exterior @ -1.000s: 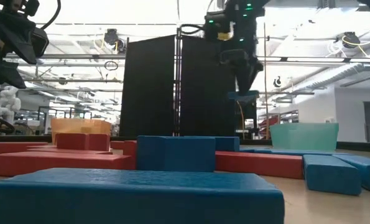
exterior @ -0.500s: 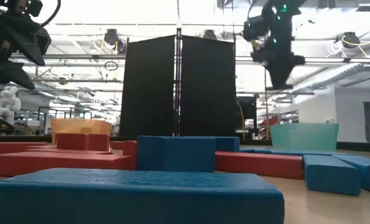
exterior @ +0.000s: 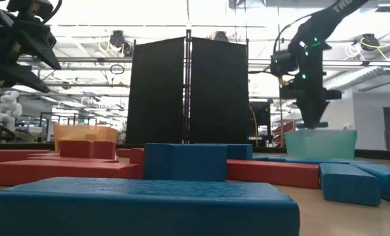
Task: Sort blocks
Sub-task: Put the blue block into the blue bin
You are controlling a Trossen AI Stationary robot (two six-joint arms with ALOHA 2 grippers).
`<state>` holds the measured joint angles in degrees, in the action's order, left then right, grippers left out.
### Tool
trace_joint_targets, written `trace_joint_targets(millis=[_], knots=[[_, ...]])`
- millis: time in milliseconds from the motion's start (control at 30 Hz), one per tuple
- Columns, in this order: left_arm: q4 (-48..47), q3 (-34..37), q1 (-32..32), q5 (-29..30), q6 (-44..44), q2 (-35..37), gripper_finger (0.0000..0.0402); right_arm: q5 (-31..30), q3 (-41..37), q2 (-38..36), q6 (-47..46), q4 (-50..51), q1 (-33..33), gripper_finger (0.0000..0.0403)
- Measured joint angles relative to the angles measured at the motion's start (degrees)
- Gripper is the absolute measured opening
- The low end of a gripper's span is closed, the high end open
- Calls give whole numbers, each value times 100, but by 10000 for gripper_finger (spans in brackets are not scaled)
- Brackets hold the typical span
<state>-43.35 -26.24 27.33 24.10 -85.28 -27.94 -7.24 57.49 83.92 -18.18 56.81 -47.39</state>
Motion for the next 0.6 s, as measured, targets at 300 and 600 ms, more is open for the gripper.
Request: trace_joint_targets(millis=[300, 600], knots=[[-6, 0, 0, 129, -299, 0, 228, -22, -296, -2, -127, -114, -141, 163], [2, 0, 0, 129, -304, 0, 228, 775, -104, -2, 271, -63, -143, 229]])
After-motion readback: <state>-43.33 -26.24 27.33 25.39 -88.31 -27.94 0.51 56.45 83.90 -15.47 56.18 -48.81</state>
